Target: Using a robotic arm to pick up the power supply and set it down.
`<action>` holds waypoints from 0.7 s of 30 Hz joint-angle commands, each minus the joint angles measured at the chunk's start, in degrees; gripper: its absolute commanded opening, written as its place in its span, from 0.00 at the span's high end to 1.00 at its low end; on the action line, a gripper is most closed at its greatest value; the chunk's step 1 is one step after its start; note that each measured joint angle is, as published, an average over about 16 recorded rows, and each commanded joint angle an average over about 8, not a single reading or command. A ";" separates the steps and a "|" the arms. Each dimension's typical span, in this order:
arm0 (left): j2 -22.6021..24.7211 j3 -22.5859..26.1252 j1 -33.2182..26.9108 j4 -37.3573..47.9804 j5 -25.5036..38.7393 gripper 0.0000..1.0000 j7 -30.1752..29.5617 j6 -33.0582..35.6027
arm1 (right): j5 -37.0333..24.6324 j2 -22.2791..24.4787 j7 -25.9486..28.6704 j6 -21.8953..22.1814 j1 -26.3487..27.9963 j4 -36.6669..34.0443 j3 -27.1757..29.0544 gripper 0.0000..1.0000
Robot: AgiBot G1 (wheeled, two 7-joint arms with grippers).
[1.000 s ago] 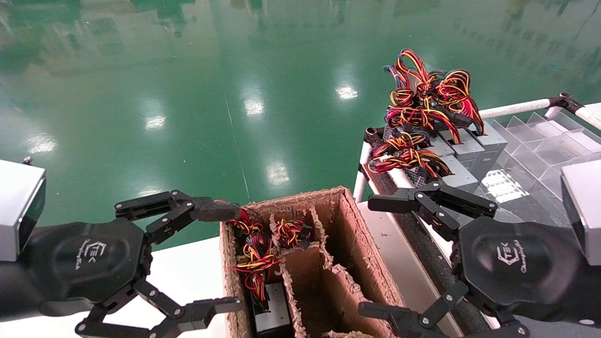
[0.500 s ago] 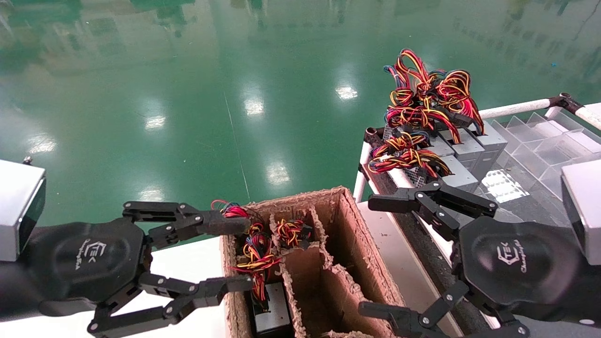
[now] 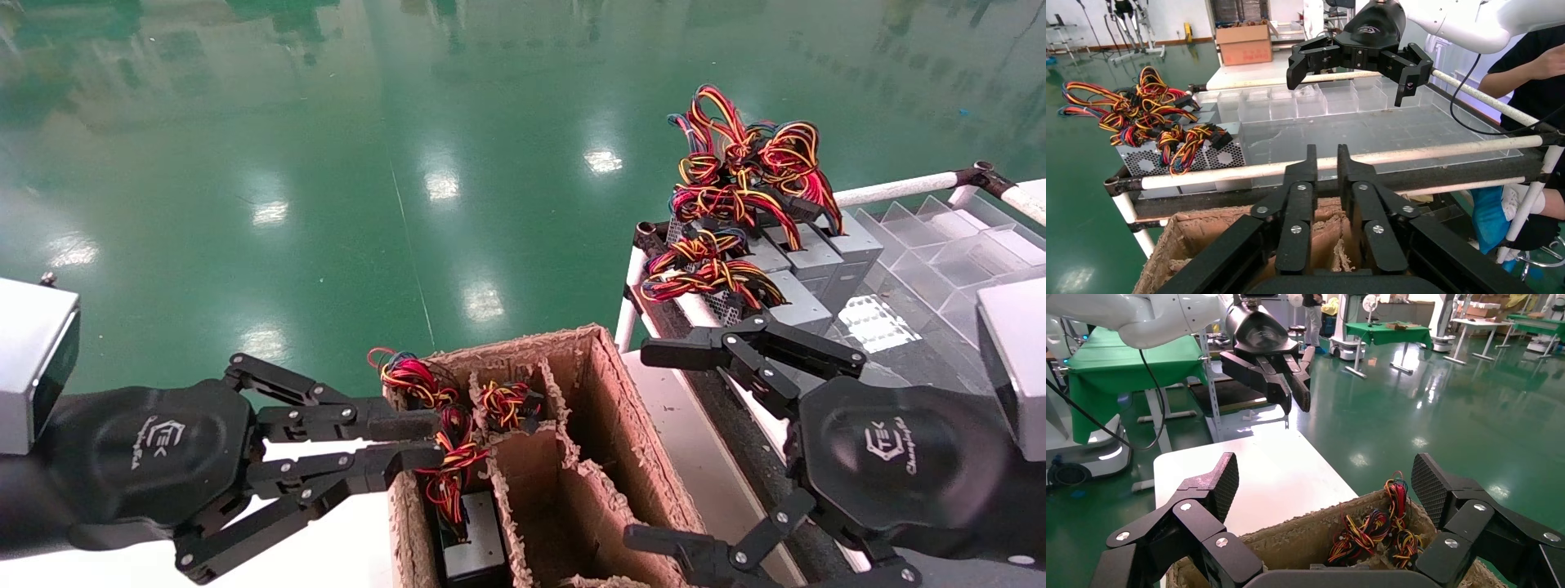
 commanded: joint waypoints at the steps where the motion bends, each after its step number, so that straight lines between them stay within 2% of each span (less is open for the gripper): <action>1: -0.02 0.16 -0.02 0.02 -0.04 1.00 0.03 -0.02 | -0.02 0.02 0.02 0.05 -0.04 -0.10 -0.01 0.00; 8: -0.02 0.18 -0.03 0.04 -0.05 1.00 0.05 -0.01 | -4.19 -1.22 0.56 3.66 0.94 -1.47 -1.40 0.00; 12: -0.03 0.19 -0.04 0.04 -0.06 1.00 0.06 -0.02 | -8.57 -2.92 1.47 6.89 2.34 -2.18 -3.18 0.00; 13: -0.03 0.20 -0.04 0.05 -0.06 0.91 0.06 -0.02 | -10.02 -3.47 1.75 7.96 2.81 -2.30 -3.75 0.00; 20: -0.04 0.22 -0.05 0.05 -0.07 0.04 0.07 -0.02 | -20.75 -8.70 5.27 14.85 6.31 -3.79 -8.81 0.00; 21: -0.04 0.22 -0.05 0.05 -0.08 0.00 0.07 -0.02 | -22.09 -9.68 6.30 15.22 7.02 -4.52 -9.75 0.00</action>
